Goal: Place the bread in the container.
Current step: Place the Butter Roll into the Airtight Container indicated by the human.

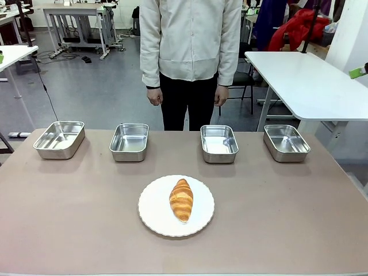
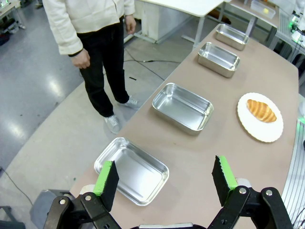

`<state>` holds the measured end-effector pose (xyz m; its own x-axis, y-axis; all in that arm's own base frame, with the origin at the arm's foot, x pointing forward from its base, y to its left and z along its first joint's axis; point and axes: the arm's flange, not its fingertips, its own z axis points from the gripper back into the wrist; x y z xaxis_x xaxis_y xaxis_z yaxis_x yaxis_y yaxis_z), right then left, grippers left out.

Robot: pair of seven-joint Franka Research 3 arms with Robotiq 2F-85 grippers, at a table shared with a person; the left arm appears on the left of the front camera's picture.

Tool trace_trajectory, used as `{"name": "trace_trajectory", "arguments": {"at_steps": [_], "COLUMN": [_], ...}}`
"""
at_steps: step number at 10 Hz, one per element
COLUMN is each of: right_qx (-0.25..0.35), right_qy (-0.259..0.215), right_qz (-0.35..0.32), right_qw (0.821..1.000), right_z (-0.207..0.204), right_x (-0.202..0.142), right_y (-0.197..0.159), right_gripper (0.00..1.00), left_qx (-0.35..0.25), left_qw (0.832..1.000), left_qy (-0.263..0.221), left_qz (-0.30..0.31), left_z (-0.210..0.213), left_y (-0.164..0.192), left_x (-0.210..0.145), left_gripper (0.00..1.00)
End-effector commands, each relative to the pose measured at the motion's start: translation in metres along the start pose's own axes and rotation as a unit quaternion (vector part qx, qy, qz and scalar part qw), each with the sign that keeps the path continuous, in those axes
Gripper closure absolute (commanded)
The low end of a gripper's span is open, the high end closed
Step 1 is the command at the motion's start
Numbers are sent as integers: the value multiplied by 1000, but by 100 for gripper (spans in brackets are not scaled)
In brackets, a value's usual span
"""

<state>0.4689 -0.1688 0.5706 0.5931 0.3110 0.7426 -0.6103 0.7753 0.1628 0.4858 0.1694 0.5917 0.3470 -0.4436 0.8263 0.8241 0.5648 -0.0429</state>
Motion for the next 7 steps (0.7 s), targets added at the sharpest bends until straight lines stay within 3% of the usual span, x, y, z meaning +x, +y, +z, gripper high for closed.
{"name": "trace_trajectory", "arguments": {"at_steps": [1,7], "right_qx": [4,4], "right_qy": [-6,-6], "right_qz": [2,2], "right_qw": [1000,1000], "right_z": [-1,-1], "right_x": [1,1], "right_y": [0,0], "right_gripper": [0,0], "left_qx": [-1,-1], "left_qw": [1000,1000], "left_qy": [-3,-3], "left_qz": [-1,-1], "left_z": [0,0], "left_y": [0,0], "left_x": [1,1], "left_gripper": [0,0]}}
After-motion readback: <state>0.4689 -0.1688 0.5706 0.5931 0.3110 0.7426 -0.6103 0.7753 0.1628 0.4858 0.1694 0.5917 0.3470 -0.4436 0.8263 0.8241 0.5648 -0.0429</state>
